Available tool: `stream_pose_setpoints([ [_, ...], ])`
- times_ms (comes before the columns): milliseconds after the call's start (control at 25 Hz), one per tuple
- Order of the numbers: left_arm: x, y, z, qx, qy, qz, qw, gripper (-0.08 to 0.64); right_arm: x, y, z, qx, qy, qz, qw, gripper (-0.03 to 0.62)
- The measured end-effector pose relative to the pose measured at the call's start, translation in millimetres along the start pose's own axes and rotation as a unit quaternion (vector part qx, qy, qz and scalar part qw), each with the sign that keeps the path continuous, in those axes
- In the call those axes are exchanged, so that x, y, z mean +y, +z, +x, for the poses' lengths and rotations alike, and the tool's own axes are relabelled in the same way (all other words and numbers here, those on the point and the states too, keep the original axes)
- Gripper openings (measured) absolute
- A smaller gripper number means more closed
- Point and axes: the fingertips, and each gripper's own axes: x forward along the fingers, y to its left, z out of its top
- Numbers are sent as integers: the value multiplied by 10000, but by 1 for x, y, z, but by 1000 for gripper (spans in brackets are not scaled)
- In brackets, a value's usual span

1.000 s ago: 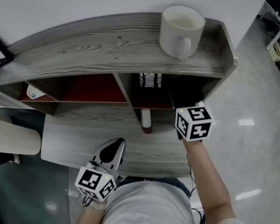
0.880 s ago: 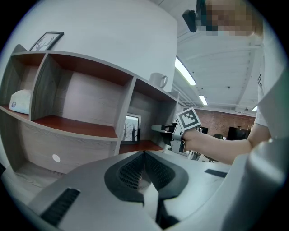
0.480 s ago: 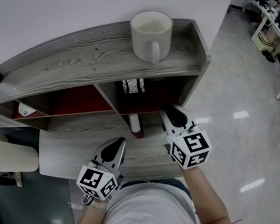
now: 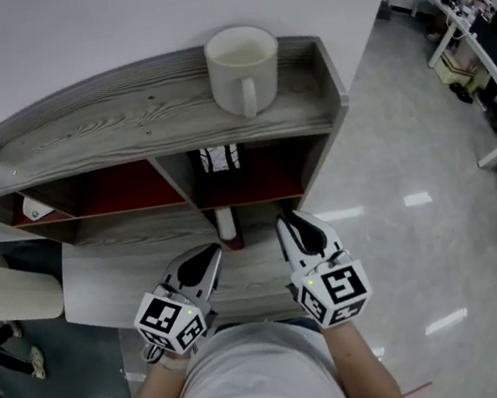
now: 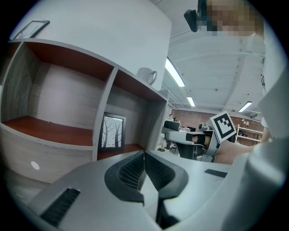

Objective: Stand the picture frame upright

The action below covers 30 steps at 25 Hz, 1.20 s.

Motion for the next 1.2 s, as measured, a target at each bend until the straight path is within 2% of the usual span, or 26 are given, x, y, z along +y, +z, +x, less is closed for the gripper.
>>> stream_pose_setpoints([
  [480, -2, 0, 10, 25, -128, 33, 9999, 17, 4, -14, -22, 16, 4, -53, 10000, 58],
  [1200, -3, 0, 14, 46, -189, 33, 9998, 17, 2, -15, -23, 0, -33, -125, 9999, 51],
])
